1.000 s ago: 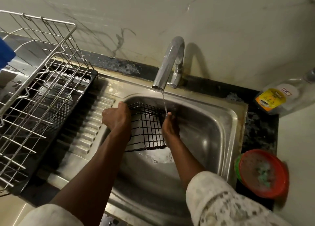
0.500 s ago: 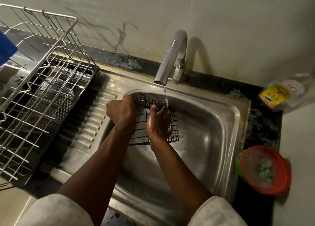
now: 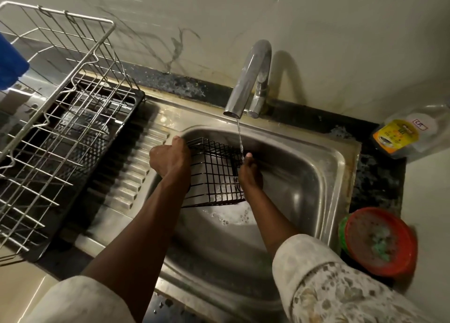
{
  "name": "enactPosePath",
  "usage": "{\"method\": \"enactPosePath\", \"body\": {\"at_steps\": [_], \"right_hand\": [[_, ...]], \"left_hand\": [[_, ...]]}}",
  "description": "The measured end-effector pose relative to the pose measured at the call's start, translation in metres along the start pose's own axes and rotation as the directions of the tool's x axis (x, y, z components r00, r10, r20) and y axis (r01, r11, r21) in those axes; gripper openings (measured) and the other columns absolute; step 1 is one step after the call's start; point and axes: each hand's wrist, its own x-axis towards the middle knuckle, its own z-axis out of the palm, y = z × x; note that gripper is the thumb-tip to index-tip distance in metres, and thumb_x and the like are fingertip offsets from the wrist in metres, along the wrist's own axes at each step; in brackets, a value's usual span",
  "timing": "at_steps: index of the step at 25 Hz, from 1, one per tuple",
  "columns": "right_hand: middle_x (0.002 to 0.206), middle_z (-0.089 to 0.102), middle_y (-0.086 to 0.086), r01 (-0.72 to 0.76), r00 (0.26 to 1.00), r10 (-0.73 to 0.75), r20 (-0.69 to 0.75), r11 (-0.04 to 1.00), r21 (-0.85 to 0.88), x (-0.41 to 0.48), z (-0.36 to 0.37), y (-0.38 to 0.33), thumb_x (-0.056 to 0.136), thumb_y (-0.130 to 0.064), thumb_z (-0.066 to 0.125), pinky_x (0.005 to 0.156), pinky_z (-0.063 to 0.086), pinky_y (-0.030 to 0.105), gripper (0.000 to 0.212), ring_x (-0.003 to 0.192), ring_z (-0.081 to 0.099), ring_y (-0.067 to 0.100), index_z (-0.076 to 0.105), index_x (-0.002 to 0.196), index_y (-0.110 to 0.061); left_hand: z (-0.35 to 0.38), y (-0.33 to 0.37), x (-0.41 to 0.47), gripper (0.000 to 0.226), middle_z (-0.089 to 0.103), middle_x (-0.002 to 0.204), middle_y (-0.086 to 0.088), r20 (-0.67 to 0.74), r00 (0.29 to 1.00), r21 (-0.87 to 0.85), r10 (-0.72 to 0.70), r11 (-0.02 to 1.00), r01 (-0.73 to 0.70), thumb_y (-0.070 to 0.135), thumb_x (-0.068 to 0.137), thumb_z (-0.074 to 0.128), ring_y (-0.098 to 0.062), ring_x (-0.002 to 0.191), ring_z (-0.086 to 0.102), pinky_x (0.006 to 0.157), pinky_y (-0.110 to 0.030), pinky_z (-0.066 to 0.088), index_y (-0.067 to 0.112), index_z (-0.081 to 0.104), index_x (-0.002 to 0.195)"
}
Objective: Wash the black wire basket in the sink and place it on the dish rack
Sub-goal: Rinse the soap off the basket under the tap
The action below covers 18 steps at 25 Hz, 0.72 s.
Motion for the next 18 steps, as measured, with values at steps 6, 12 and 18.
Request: {"method": "enactPosePath", "body": {"at_steps": [6, 12, 18], "right_hand": [[0.169, -0.008, 0.005, 0.134, 0.988, -0.124, 0.091, 0.985, -0.108, -0.074, 0.031, -0.031, 0.101, -0.065, 0.009, 0.122, -0.004, 0.054, 0.072, 0.155, -0.004, 0.027, -0.002, 0.161, -0.026], [0.168, 0.013, 0.001, 0.171, 0.985, -0.172, 0.005, 0.979, -0.110, -0.042, 0.024, -0.005, 0.101, -0.066, 0.008, 0.122, 0.008, 0.054, 0.072, 0.154, 0.015, 0.024, 0.014, 0.161, -0.025], [0.120, 0.066, 0.018, 0.042, 0.956, -0.073, -0.285, 0.993, -0.115, 0.016, 0.000, 0.029, 0.106, -0.050, 0.018, 0.095, 0.045, 0.041, 0.062, 0.112, 0.062, 0.036, 0.067, 0.111, -0.013]], "left_hand": [[0.008, -0.003, 0.010, 0.058, 0.070, 0.119, -0.021, -0.033, 0.999, 0.034, 0.005, 0.999, -0.004, 0.043, 0.094, 0.063, -0.037, 0.116, 0.064, 0.094, -0.035, 0.047, -0.009, 0.066, 0.117], [0.001, -0.014, 0.017, 0.058, 0.069, 0.119, -0.018, 0.002, 0.999, 0.056, -0.034, 0.998, 0.034, 0.047, 0.097, 0.058, -0.034, 0.113, 0.067, 0.089, -0.034, 0.049, -0.005, 0.066, 0.121], [-0.002, -0.009, 0.003, 0.050, 0.066, 0.108, -0.012, -0.041, 0.997, -0.038, -0.067, 0.997, 0.065, 0.038, 0.097, 0.064, -0.024, 0.098, 0.062, 0.078, -0.030, 0.043, -0.007, 0.064, 0.121]]}}
